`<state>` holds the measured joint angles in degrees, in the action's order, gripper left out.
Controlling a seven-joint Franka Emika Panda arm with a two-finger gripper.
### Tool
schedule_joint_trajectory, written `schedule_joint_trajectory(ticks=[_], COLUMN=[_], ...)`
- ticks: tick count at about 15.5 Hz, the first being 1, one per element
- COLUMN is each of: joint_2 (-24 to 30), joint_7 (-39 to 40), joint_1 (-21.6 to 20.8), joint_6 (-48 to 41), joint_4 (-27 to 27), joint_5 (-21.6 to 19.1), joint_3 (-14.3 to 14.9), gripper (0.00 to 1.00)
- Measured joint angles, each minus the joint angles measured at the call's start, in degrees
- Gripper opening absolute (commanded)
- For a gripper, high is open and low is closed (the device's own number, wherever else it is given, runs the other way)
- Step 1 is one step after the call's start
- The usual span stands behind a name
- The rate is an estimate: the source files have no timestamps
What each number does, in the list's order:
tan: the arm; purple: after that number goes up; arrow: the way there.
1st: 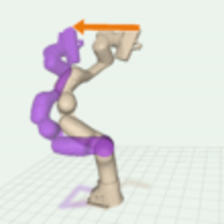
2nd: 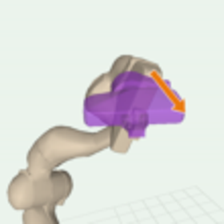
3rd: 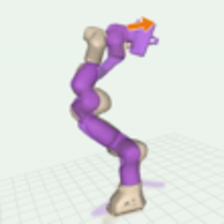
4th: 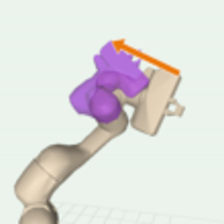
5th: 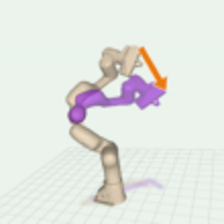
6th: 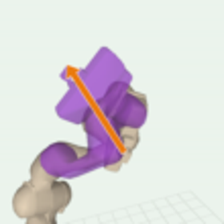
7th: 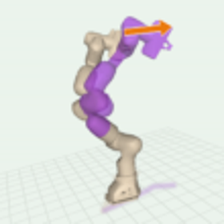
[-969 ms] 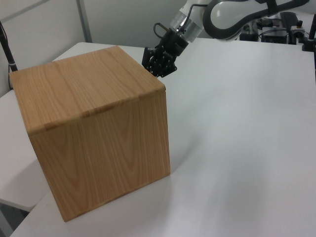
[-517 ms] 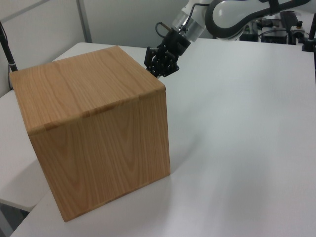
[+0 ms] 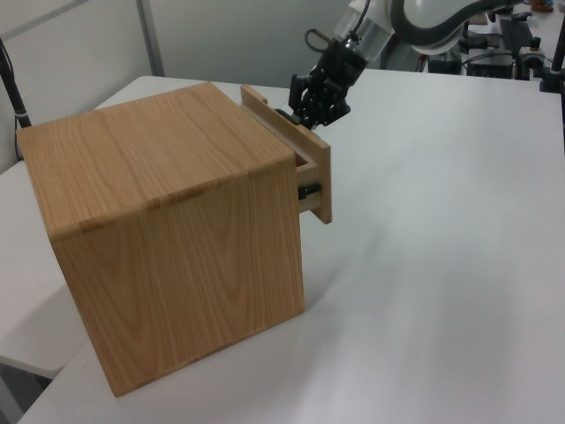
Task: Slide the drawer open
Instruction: 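Pull the handle away from the cabinet, sliding the drawer out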
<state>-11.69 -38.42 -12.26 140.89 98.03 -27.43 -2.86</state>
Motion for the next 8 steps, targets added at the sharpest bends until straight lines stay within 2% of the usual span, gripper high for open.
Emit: schedule_joint_trajectory(ticks=[8], joint_2=[6.2], joint_7=[0.6], joint_1=[4.3], joint_6=[-5.9], joint_4=[5.8], joint_5=[0.0], joint_3=[-0.1], gripper=[0.16])
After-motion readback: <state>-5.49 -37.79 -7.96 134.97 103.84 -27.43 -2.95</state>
